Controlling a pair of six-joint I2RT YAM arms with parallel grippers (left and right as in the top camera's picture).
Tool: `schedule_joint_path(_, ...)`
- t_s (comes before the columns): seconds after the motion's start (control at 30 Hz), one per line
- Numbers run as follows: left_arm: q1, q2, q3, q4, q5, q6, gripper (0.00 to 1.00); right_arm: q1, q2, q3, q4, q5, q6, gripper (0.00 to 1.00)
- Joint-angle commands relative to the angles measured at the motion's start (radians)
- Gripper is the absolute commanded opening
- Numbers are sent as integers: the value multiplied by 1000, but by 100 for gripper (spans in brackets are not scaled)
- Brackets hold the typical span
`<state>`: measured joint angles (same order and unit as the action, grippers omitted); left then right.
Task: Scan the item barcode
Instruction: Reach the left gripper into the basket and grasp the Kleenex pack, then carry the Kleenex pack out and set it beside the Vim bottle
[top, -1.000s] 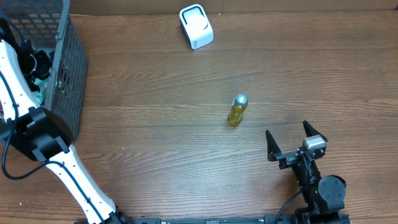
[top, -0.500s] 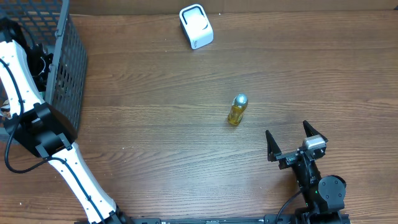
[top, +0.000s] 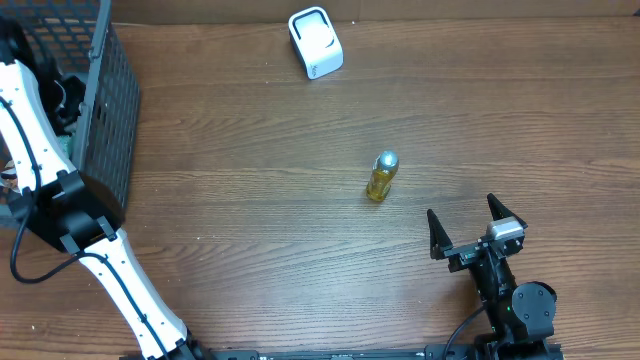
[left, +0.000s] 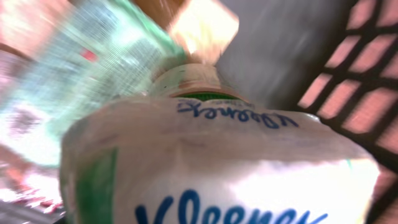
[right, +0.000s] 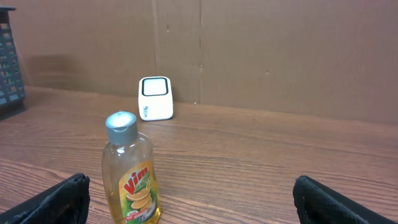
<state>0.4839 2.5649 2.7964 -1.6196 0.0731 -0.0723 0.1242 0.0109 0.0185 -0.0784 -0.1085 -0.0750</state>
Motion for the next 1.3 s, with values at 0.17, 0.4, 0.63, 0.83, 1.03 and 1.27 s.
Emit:
schedule_joint_path(0.17,-8,-292,196,1,-31,-120,32,-2,-7,-11,5,-5,-2,100)
schedule_joint_path(0.4,-31,-455,201,-33,31,-146,30,-2,-7,-11,5,-5,-2,100)
schedule_joint_path(0.63,-135,-533,188,-70,166,-137,26,-2,-7,-11,5,-5,-2,100)
schedule_joint_path(0.83,-342,-534,122,-70,179,-138,24,-2,-7,-11,5,-5,-2,100)
schedule_joint_path(1.03,-550,-534,-50,-70,78,-147,29,-2,-7,-11,5,-5,-2,100)
schedule_joint_path(1.27,-734,-530,-286,-42,-55,-198,30,-2,-7,-11,5,-5,-2,100)
